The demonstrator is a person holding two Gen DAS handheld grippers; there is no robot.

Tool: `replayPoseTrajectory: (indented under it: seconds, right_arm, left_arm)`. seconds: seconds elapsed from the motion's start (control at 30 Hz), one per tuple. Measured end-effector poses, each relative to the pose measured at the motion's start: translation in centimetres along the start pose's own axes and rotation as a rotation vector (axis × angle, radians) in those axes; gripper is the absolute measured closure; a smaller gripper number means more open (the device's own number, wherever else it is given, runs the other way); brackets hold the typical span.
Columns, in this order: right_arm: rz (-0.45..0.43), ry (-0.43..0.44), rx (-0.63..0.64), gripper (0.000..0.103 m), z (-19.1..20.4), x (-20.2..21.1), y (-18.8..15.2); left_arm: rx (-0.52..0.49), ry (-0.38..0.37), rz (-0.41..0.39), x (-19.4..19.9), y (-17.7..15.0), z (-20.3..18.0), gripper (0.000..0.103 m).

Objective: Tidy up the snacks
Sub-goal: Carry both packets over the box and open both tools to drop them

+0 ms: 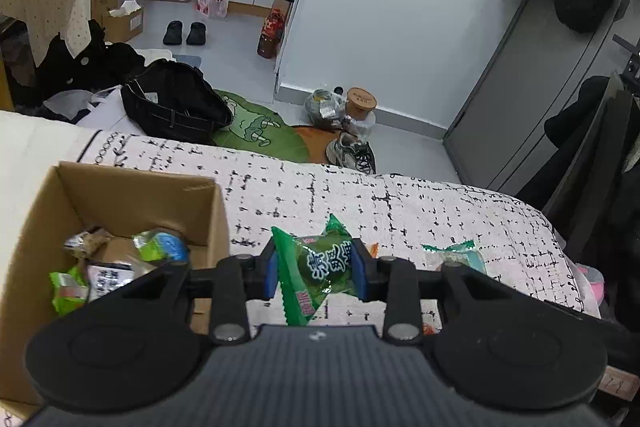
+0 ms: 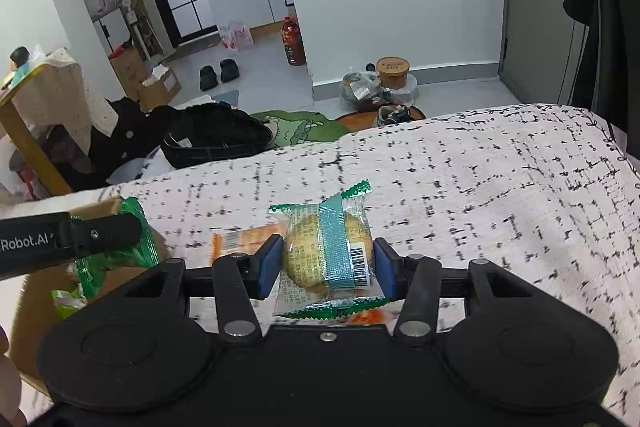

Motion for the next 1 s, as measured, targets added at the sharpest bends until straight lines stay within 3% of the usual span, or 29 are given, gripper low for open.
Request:
replayPoseTrajectory:
  seconds: [0.43,1.0]
  right_arm:
    - [-0.042,0.048,-0.011,0.055,4.4,2.4,-0.1]
    - [-0.043,0.159,0.023,0.055,10.3,2.9,-1.1]
  left_arm:
    - [0.024,0.006,-0.05,3.5,0.3,3.4,0.069]
    - [0.084,0.065,-0.036,7.2,-0.4,10.1,0.069]
Point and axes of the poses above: each gripper's, at about its wrist camera, not at the fingertips, and x roughly against the way its jaws point, z to its left, y to its top, the point moved 1 cm from there along -x, roughly the way its jaws point, and after that the axes turned 5 degrees about -y, right-handed, at the moved point
